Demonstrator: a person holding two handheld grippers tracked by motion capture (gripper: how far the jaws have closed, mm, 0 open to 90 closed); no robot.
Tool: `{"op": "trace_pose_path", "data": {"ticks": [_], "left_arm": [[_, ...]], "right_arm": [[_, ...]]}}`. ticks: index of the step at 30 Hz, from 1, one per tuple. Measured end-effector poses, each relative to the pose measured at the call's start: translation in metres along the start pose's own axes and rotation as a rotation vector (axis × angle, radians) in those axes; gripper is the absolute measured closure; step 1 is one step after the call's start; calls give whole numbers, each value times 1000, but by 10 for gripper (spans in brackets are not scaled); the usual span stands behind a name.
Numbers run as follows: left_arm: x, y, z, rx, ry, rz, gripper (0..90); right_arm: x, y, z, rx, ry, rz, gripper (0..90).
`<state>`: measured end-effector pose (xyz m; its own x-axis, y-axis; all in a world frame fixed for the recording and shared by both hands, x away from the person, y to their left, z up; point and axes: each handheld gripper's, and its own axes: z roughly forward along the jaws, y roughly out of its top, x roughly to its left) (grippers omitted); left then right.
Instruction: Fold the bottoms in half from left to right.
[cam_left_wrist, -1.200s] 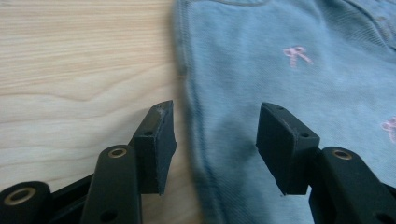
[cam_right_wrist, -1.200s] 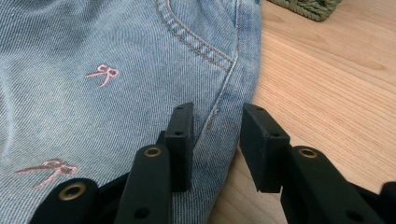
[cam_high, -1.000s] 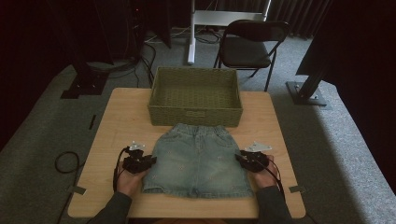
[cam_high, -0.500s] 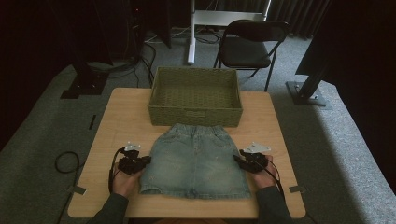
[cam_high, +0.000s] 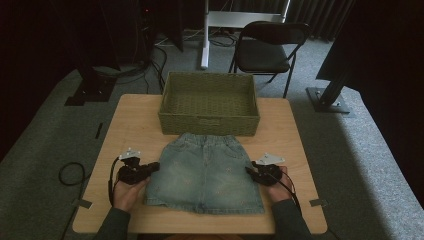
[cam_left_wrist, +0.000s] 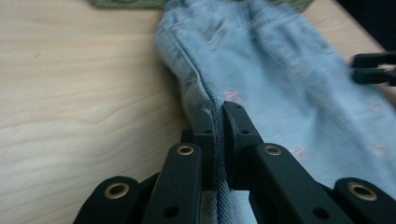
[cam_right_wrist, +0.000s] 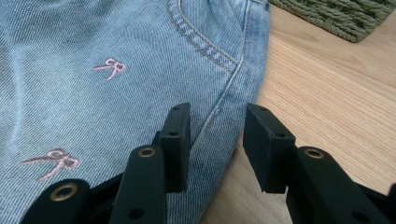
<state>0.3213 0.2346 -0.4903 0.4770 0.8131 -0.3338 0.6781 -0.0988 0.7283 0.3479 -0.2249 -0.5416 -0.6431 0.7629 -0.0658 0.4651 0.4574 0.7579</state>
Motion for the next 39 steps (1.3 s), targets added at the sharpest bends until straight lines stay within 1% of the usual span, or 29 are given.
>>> {"op": "trace_pose_path", "data": {"ticks": [3, 6, 9, 10, 11, 14, 15, 16, 19, 24, 28, 30, 31, 33, 34, 35, 36, 37, 39], "left_arm": [[-9, 7, -3, -17, -33, 25, 854], [-19, 16, -5, -32, -61, 65, 854], [-33, 27, -7, -49, -94, 107, 855], [-33, 27, -7, -49, -94, 107, 855], [-43, 36, -7, -57, -117, 132, 855], [-57, 45, -4, -61, -143, 171, 855], [-64, 50, -1, -61, -154, 190, 855], [-68, 52, 1, -58, -160, 204, 854], [-86, 62, 9, -51, -189, 250, 855], [-113, 75, 23, -34, -231, 310, 854], [-139, 84, 36, -18, -265, 371, 854], [-154, 89, 42, -18, -288, 396, 854], [-159, 91, 44, -17, -296, 405, 854], [-172, 94, 49, -18, -323, 427, 854], [-183, 96, 54, -14, -343, 448, 854], [-183, 96, 54, -14, -343, 448, 854], [-190, 96, 59, 0, -354, 461, 854], [-193, 96, 63, 11, -359, 463, 853], [-197, 95, 75, 53, -365, 464, 848]], "right_arm": [[0, 0, 0, 0, 0, 2, 619], [0, 0, 1, -1, 1, 0, 621], [-1, 0, 1, -5, 5, 4, 622], [-1, 0, 1, -5, 5, 4, 622], [-1, 0, 1, -5, 6, 5, 622], [-1, 0, 2, -5, 6, 5, 623], [-1, 0, 1, -5, 6, 5, 623], [-1, 0, 1, -5, 5, 5, 623], [-1, 0, 1, -5, 6, 7, 623], [-1, 0, 1, -4, 6, 9, 623], [-2, 0, 1, -2, 7, 12, 623], [-2, 0, 1, -2, 6, 13, 624], [-2, 0, 1, -2, 6, 14, 624], [-2, 0, 1, -1, 7, 15, 624], [-2, 0, 1, 0, 7, 17, 624], [-2, 0, 1, 0, 7, 17, 624], [-3, 0, 1, -1, 6, 15, 622], [-3, 0, 1, -1, 5, 15, 621], [-3, 0, 1, 2, 4, 16, 616]]}}
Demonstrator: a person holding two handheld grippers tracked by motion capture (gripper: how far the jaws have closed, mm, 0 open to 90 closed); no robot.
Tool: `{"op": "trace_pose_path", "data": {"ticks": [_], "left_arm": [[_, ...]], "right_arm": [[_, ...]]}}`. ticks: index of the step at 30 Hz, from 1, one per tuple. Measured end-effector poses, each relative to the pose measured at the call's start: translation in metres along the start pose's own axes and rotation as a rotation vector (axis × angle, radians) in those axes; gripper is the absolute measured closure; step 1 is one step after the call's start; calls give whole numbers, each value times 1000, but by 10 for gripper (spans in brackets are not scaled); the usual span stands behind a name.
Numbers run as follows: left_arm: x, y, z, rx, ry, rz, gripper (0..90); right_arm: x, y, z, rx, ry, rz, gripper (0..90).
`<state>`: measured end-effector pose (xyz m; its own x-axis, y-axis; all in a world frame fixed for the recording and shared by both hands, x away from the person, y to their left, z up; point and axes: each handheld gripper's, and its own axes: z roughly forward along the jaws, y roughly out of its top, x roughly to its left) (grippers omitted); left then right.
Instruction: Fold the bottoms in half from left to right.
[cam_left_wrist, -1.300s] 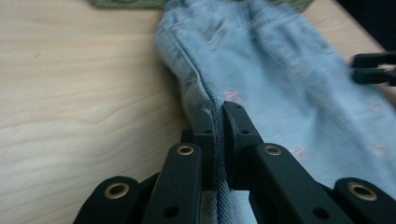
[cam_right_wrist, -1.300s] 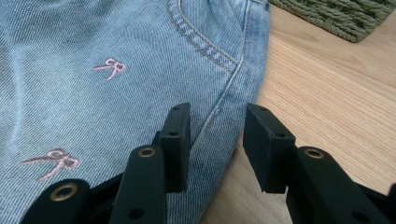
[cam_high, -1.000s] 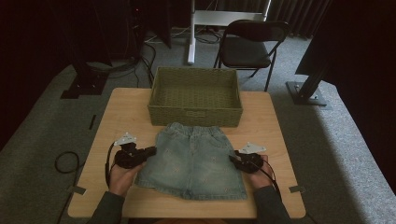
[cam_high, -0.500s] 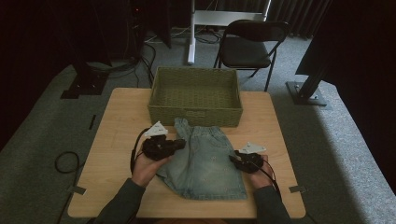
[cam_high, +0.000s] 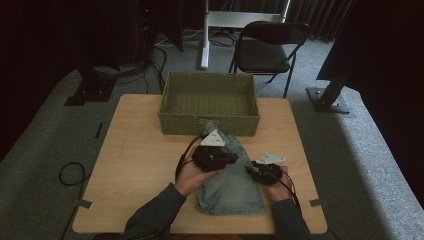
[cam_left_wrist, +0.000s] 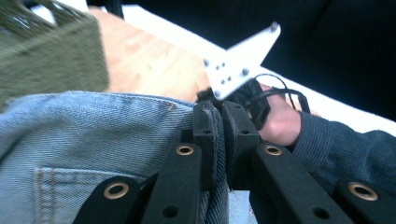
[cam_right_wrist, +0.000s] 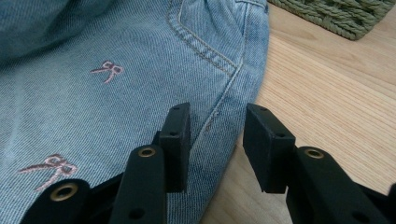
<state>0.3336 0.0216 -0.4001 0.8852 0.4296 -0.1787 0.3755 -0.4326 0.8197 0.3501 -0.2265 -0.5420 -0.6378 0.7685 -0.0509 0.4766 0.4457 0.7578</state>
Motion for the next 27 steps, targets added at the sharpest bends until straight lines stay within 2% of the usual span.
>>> {"op": "trace_pose_path", "data": {"ticks": [2, 4, 8, 11, 13, 15, 18, 27], "left_arm": [[5, -2, 9, 33, -41, -21, 811], [9, -4, 10, 17, -73, -39, 755], [15, -6, -5, -28, -61, -48, 705], [23, -10, -20, -49, -21, -62, 693], [29, -16, -27, -44, 21, -69, 691], [36, -26, -33, -28, 62, -82, 690], [48, -45, -36, -3, 97, -130, 691], [73, -91, -38, 51, 155, -229, 696]], "right_arm": [[0, 0, 0, 2, -2, -1, 603], [0, 0, -1, 2, -2, 0, 598], [0, 0, -1, 2, -2, -1, 594], [0, 0, -1, 3, -5, -3, 592], [0, 1, -2, 5, -8, -4, 590], [1, 1, -3, 6, -15, -2, 589], [4, 5, -7, 1, -20, -3, 584], [19, 17, -18, -29, -7, -45, 571]]}}
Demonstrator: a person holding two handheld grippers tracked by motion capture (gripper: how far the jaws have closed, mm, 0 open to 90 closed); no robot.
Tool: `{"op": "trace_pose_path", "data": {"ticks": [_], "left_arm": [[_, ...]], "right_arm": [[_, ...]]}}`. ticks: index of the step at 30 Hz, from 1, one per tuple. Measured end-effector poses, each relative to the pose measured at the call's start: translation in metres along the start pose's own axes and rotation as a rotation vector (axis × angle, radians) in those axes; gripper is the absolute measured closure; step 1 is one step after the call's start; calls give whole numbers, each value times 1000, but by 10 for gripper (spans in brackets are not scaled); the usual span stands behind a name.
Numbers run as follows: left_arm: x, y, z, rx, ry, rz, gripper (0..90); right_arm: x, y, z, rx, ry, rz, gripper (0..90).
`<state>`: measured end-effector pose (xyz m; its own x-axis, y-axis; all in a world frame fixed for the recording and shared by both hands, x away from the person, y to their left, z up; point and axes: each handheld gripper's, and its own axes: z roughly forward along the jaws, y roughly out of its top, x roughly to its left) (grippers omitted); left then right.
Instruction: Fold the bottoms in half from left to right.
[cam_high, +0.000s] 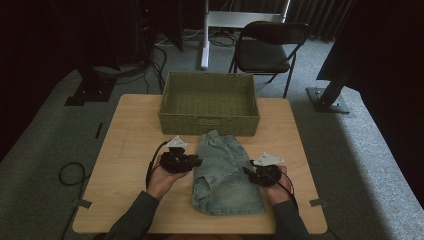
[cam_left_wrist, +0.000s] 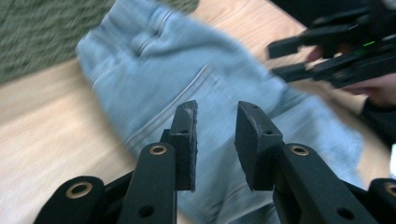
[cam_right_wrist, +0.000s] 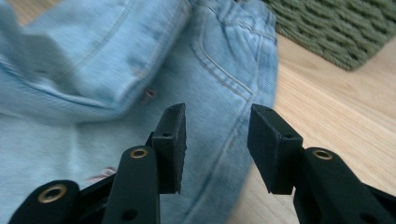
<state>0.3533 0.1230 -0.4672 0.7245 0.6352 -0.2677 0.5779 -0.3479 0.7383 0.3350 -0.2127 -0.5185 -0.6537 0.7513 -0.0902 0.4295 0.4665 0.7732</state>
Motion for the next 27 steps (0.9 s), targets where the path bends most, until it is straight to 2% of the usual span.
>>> {"op": "trace_pose_path", "data": {"ticks": [7, 10, 16, 22, 27], "left_arm": [[13, -28, 10, 58, 10, -46, 699], [14, -38, 14, 86, 2, -59, 702], [4, -49, 15, 109, -37, -44, 702], [-8, -49, 11, 99, -67, -26, 702], [-16, -47, 10, 89, -84, -11, 702]], "right_arm": [[15, 14, -11, -43, 21, -30, 556], [22, 21, -17, -70, 56, -34, 548], [39, 33, -28, -112, 107, -58, 523], [63, 47, -37, -145, 167, -108, 489], [79, 55, -41, -170, 222, -122, 459]]}}
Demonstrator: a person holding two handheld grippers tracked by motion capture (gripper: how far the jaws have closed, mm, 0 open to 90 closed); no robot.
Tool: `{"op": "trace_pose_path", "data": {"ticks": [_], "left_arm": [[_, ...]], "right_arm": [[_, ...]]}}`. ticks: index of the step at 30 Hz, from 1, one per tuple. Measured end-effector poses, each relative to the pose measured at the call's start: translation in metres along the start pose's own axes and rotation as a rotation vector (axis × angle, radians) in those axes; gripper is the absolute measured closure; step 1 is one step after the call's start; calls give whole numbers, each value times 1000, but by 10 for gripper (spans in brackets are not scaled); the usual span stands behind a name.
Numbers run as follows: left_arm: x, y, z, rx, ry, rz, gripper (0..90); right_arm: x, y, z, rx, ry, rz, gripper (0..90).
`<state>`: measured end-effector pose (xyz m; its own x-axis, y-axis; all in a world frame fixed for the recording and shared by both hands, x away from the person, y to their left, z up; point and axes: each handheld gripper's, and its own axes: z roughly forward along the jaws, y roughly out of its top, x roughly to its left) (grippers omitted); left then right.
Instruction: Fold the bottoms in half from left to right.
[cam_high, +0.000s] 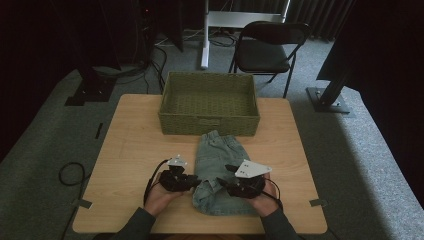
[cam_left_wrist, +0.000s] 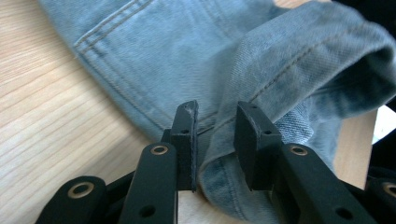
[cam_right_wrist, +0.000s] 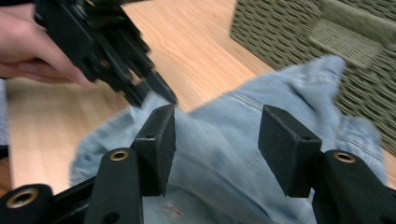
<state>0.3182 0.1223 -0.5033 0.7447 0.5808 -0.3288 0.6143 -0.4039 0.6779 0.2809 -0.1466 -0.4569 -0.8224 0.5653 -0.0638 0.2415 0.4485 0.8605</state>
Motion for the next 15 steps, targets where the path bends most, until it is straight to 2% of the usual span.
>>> {"op": "trace_pose_path", "data": {"ticks": [4, 7, 9, 11, 13, 15], "left_arm": [[-4, 1, 1, -5, -4, 10, 702], [-3, 1, 2, -5, -5, -1, 702], [-3, 1, 2, -4, -5, 0, 702], [-3, 1, 2, -4, -8, 2, 702], [-3, 2, 2, -7, -6, 3, 702], [-2, 2, 1, -11, -3, -4, 701]], "right_arm": [[11, 3, 7, 3, 43, -24, 413], [18, 0, 15, 48, 83, -37, 369], [22, -3, 20, 90, 79, -60, 361], [23, -7, 23, 130, 39, -86, 405], [19, -9, 21, 153, 39, -83, 545], [16, -9, 16, 156, 28, -84, 641]]}}
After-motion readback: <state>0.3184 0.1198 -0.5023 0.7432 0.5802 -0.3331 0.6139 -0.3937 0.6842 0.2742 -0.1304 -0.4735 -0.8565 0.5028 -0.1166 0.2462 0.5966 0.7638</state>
